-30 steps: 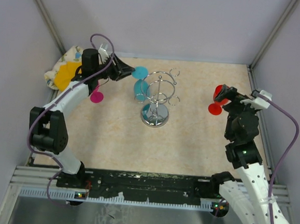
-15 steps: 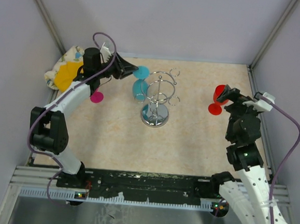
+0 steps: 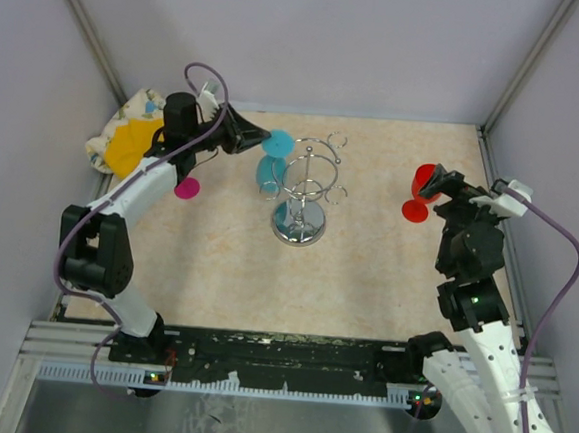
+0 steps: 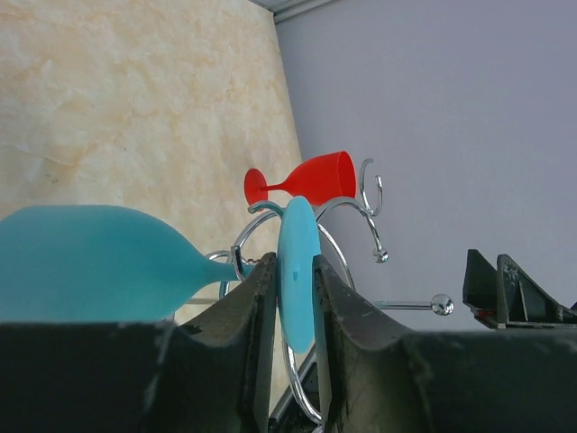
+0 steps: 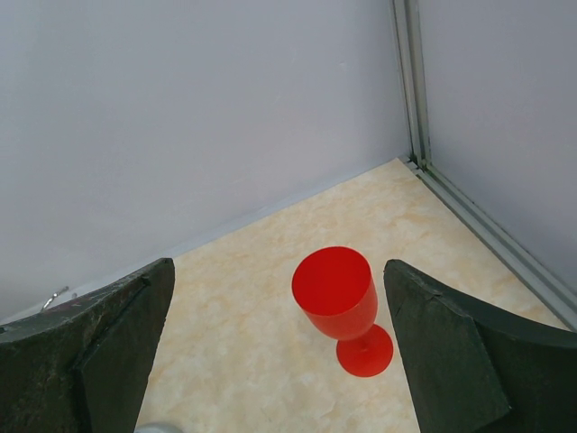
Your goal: Take the wine glass off the wine glass rack
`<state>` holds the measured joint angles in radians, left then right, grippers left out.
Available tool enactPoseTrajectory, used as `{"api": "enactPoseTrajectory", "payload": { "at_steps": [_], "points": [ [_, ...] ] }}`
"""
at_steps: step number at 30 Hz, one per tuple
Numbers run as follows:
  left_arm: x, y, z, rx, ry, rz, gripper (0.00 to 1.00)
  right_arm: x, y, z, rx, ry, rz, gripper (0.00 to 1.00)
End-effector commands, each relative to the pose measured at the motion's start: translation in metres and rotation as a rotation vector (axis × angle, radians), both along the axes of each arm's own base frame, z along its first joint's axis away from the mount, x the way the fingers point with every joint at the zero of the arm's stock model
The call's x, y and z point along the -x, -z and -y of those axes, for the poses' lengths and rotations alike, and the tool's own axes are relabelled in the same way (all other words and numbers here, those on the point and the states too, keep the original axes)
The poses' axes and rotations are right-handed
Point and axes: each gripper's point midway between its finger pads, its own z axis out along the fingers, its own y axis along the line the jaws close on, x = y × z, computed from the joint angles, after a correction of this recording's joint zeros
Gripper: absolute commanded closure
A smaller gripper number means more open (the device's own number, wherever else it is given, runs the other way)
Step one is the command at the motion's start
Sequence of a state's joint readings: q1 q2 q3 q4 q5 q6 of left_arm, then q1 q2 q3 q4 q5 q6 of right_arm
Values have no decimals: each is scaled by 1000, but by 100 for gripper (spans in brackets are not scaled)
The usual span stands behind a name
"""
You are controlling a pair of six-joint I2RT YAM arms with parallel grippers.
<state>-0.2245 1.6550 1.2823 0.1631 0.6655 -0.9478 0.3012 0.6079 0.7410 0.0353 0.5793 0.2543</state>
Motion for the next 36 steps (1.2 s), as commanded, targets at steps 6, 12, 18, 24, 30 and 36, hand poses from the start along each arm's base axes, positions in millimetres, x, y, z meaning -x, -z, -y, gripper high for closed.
{"api": "enactPoseTrajectory", "payload": {
  "at_steps": [6,12,18,24,30,36],
  "points": [
    [0,-10,18,29,73,35,71,6,-14,4,-9,18,44,1],
    [1,-13,22,35,94,40,78,6,-12,5,-7,23,41,1],
    [0,-19,25,62,108,55,89,6,-12,4,-7,19,41,1],
    [-2,-21,22,63,94,61,100,7,-14,4,-4,17,43,1],
    [-6,-33,3,38,33,88,99,8,-15,4,-6,12,48,1],
    [-14,-30,-27,45,-27,44,99,8,-14,4,-6,13,49,1]
  ]
}}
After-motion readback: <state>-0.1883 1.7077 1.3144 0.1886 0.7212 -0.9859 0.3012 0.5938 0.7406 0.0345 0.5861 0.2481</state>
